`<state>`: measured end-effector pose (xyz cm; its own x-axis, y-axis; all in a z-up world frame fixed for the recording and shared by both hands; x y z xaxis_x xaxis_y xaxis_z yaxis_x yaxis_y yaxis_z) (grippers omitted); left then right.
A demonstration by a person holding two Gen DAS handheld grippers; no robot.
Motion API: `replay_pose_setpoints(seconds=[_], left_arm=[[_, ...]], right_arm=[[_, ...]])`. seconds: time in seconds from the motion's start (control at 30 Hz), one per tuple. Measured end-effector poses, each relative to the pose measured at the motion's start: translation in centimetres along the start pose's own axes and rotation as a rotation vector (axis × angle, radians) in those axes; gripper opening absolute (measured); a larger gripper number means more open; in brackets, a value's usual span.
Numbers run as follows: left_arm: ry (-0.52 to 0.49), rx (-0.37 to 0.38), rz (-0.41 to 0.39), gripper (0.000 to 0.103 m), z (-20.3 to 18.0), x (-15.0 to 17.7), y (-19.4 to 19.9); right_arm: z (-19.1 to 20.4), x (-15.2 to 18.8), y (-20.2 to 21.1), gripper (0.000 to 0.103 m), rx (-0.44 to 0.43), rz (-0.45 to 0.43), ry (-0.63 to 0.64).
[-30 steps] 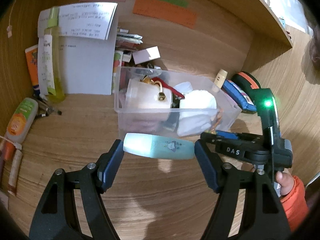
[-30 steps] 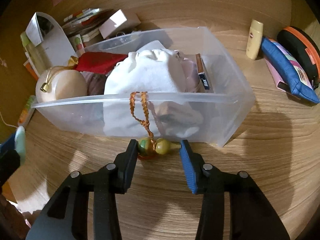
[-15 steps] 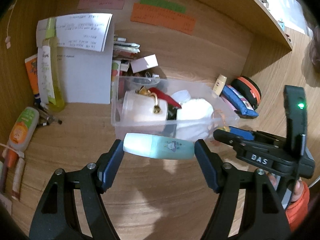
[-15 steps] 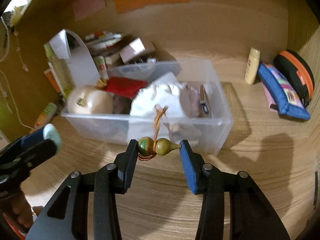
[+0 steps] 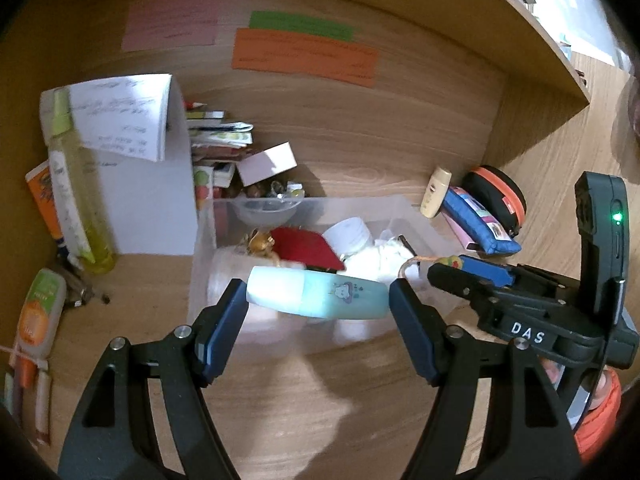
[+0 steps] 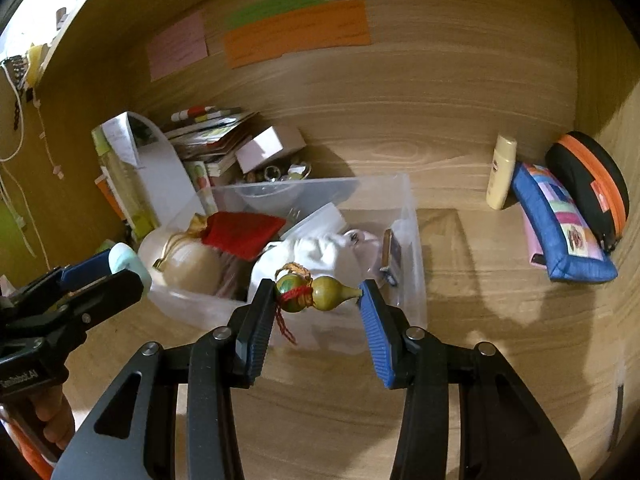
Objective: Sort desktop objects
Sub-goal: 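Lower the mint tube and gourd charm into the box and open both tools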
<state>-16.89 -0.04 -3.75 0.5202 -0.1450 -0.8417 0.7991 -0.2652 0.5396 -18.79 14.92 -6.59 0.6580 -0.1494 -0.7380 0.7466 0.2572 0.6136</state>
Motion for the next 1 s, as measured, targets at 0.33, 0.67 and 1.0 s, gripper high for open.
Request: replay_pose_setpoints(seconds=[0.33,0.67,1.0], left_arm=[[-0.051,0.01,0.058,0.072,-1.1,-1.2,-4.2],[-0.104,-0.014,0.078,0.072,-1.2,-1.5,-5.8],[-0.078,0.002,0.094,0.073,-0.9,-1.7,-5.7]], right_arm=[[-1.0,-0.8,-2.1,0.039,0.02,0.027,0.031],[-1.1,-0.8,-3.4,0.04,0.051,0.029,0.1],[-1.1,-1.0,-2.9,0.055,0.072,0.01,0.121]])
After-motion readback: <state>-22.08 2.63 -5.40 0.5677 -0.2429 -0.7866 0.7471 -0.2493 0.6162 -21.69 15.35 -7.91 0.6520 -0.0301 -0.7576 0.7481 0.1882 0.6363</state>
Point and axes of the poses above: each gripper's, at about its wrist camera, not at the fingertips, and y roughly against the way its jaws point, z to its left, x to its underside, the point moved 7 cm from there along -y, roughly the way its jaws point, and after that the axes turned 10 degrees about -y, right-handed, at the moved point
